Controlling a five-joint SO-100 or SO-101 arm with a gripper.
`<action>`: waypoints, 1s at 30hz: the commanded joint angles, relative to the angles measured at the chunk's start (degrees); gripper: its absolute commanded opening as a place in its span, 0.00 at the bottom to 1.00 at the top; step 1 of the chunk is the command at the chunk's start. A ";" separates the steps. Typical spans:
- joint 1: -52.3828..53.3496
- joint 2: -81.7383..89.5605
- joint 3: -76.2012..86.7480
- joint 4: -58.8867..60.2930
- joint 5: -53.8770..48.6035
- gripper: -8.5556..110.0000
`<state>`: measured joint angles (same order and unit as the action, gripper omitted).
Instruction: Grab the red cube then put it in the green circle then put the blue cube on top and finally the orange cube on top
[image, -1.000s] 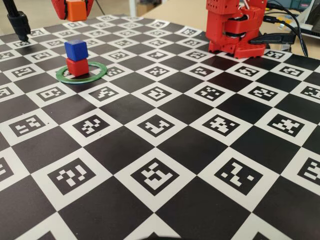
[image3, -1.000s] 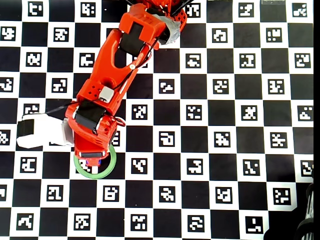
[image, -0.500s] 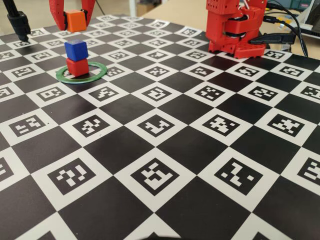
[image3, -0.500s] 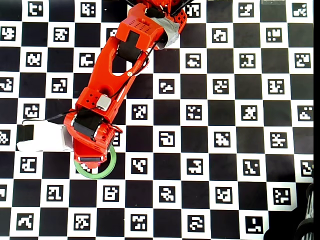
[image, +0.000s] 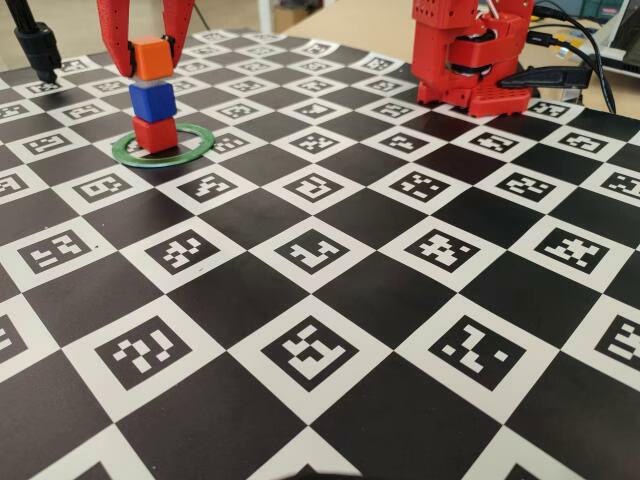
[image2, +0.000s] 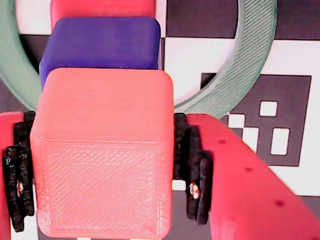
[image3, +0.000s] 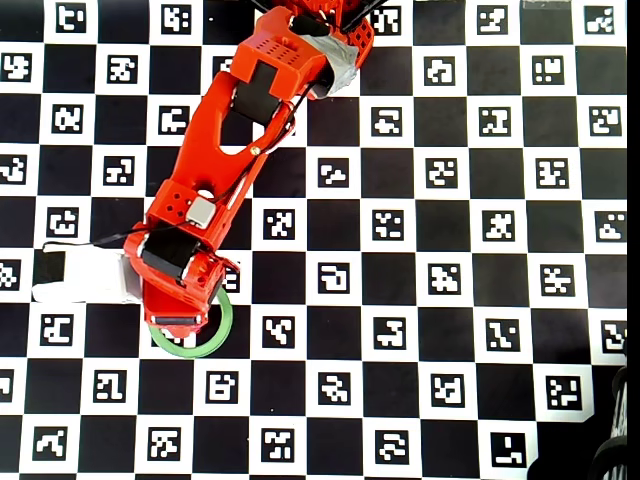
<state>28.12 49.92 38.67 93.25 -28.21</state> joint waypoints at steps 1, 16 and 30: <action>0.62 3.52 -0.62 -1.14 0.53 0.16; 0.62 3.52 1.49 -3.08 1.93 0.17; 0.62 4.48 2.64 -3.08 2.37 0.46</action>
<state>28.21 49.92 41.84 90.97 -26.10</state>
